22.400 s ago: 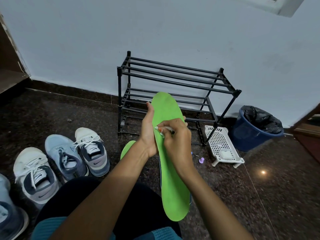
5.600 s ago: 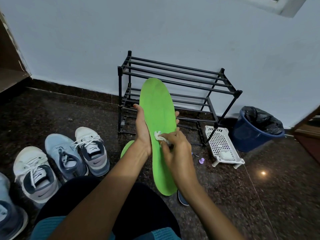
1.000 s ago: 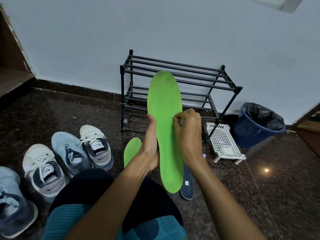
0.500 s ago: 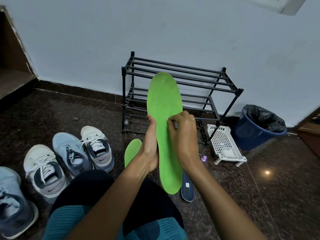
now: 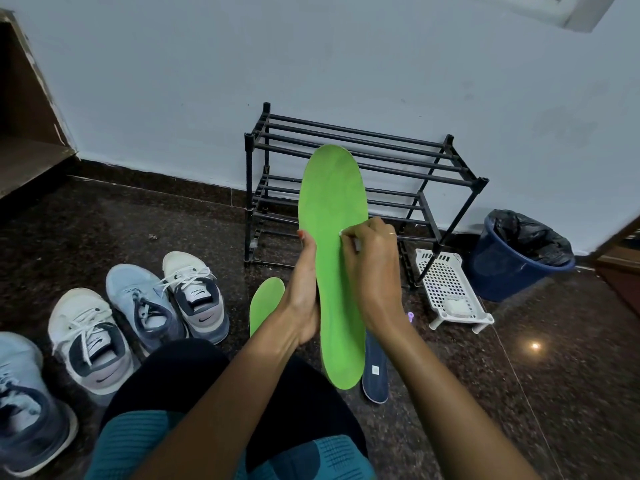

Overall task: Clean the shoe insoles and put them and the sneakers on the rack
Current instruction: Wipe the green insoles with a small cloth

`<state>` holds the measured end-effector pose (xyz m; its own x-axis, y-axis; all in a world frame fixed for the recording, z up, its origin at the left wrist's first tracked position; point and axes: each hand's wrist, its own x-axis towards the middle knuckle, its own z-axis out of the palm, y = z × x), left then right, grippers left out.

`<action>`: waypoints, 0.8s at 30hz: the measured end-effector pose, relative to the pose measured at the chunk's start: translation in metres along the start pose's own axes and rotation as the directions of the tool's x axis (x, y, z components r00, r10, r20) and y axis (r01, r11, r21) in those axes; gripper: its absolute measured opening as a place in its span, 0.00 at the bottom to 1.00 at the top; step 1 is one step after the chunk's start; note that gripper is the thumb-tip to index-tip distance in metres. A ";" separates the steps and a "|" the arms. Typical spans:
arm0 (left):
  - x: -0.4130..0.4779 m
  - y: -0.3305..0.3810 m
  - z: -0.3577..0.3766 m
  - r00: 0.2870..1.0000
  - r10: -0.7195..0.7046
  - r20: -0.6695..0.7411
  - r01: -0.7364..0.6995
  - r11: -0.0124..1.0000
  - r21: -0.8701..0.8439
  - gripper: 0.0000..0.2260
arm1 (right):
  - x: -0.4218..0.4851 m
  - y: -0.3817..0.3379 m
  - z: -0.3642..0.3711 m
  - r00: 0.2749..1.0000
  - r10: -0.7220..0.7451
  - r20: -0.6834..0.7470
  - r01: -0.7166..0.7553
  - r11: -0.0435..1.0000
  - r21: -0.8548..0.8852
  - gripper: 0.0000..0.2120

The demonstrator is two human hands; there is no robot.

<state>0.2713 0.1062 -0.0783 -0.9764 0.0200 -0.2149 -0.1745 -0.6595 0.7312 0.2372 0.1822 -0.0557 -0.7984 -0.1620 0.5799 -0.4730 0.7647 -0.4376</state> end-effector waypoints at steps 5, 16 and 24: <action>-0.001 -0.002 0.001 0.999 -0.011 0.030 0.010 0.999 0.046 0.29 | 0.014 0.008 -0.004 0.995 0.092 -0.047 -0.092 0.996 -0.001 0.08; -0.001 -0.003 0.002 0.999 -0.012 0.043 0.010 0.999 0.046 0.29 | 0.016 0.009 -0.005 0.995 0.083 -0.055 -0.082 0.996 0.020 0.07; -0.001 -0.002 0.001 1.000 0.003 0.019 -0.003 1.000 -0.001 0.27 | 0.004 0.000 0.000 0.999 -0.030 -0.016 0.030 1.000 -0.001 0.06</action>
<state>0.2722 0.1086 -0.0791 -0.9791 0.0323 -0.2007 -0.1717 -0.6601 0.7313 0.2339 0.1816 -0.0528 -0.7777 -0.1746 0.6039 -0.4963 0.7601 -0.4194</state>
